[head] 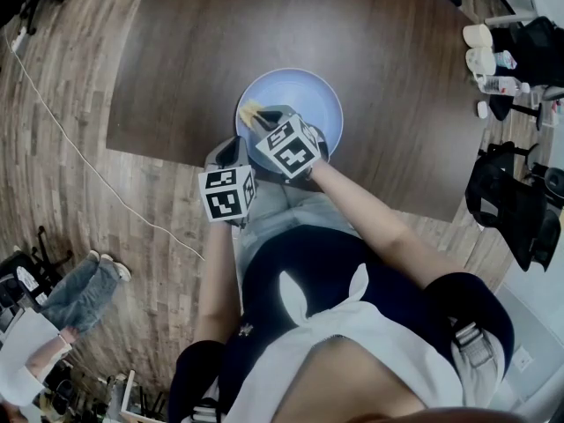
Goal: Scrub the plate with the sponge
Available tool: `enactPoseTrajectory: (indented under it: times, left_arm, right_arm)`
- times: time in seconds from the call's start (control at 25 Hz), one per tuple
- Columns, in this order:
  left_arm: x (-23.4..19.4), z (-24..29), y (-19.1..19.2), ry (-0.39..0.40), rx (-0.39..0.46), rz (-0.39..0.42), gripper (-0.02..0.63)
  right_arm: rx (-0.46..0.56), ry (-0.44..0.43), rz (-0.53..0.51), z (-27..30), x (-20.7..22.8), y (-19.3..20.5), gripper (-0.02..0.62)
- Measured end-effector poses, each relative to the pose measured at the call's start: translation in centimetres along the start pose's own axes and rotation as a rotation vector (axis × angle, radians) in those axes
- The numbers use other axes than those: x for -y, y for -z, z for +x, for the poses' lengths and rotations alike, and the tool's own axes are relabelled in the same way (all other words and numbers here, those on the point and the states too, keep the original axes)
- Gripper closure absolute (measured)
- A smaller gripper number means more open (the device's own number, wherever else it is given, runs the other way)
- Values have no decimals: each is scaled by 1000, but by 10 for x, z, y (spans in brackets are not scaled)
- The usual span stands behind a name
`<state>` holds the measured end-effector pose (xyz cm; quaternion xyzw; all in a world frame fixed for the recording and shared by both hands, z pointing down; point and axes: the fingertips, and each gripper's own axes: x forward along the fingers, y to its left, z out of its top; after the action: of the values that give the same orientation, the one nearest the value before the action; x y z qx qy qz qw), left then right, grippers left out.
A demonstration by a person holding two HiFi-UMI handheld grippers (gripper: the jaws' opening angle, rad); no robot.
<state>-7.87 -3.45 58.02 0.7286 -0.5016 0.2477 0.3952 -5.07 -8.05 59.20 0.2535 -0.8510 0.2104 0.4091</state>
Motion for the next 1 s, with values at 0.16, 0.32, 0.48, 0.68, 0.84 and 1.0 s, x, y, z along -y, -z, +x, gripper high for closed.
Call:
enactPoseTrajectory:
  times: [0.16,0.32,0.48,0.68,0.84,1.0]
  left_arm:
    - [1,0,-1,-2,-1,3,600]
    - [0,0,-1,-1,-3,3,600]
    - [0,-1,0,-4,-4,6,600]
    - [4,0,-2,-6,-7,14,600]
    - [1,-1,-2,-6,-3,6,600]
    - [1,0,-1,-10,-4,19,600]
  right_arm:
    - [7,-25,28,-1,-5,1,569]
    - [13,-42,41,0,-9,2,569]
    - [12,-55,46,-1,-12,3,569]
    - [13,-65,48,-4,-9,4,569]
    - [16,-76,65,-3,-7,2,569]
    - [15,-57,68,-3,0,2,569]
